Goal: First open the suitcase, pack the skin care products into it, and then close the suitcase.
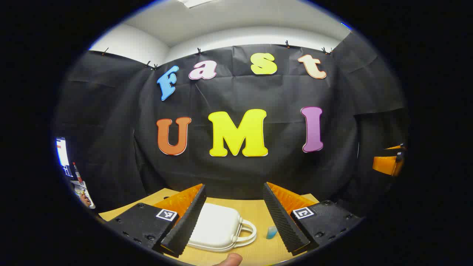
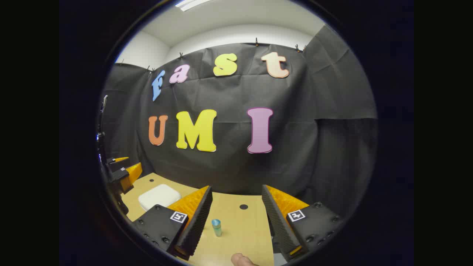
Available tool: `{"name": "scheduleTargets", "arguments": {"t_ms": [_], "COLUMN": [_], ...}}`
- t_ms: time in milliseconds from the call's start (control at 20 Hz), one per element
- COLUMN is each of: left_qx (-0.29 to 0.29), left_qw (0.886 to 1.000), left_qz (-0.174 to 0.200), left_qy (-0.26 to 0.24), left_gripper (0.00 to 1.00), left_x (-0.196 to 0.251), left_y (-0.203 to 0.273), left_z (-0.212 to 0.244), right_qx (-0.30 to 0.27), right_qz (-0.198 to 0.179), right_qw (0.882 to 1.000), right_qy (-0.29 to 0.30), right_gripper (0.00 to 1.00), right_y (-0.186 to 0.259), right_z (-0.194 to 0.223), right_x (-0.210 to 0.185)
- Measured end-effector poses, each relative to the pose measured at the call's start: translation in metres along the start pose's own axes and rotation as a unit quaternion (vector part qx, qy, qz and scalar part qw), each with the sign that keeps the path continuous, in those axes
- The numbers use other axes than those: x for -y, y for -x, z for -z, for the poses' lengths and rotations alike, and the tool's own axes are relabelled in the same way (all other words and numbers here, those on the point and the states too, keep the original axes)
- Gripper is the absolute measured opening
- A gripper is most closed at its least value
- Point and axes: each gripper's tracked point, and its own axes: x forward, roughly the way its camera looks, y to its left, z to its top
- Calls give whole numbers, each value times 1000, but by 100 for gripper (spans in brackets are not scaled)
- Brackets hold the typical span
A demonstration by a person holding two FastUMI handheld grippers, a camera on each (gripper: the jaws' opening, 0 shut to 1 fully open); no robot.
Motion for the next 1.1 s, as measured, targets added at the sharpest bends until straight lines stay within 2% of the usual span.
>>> {"name": "scheduleTargets", "arguments": {"t_ms": [100, 150, 350, 400, 450, 700, 900, 950, 1000, 1100], "left_qx": [-13, -17, -16, -16, -19, -17, -17, -20, -22, -25], "left_qw": [1000, 1000, 999, 999, 999, 997, 996, 996, 996, 996], "left_qz": [7, 12, 29, 37, 43, 74, 83, 83, 83, 86], "left_qy": [-3, 2, 3, 2, 3, 4, 6, 5, 4, 3], "left_gripper": [94, 98, 97, 94, 97, 97, 97, 94, 97, 97], "left_x": [4, 7, 19, 24, 28, 38, 35, 34, 32, 31], "left_y": [5, 7, 9, 8, 8, 5, 3, 0, -1, -4], "left_z": [11, 14, 18, 20, 22, 20, 24, 26, 29, 31], "right_qx": [-9, -12, -12, -10, -12, -11, -11, -11, -13, -16], "right_qz": [4, 6, 24, 30, 36, 59, 59, 61, 61, 60], "right_qw": [1000, 1000, 1000, 999, 999, 998, 998, 998, 998, 998], "right_qy": [-1, -6, 1, 3, 5, 9, 15, 18, 17, 14], "right_gripper": [80, 78, 78, 78, 78, 80, 80, 80, 80, 81], "right_y": [5, 8, 13, 14, 14, 17, 13, 11, 9, 5], "right_z": [5, 8, 15, 16, 17, 19, 17, 18, 18, 20], "right_x": [-4, -5, -4, -4, -3, -6, -18, -20, -23, -30]}}
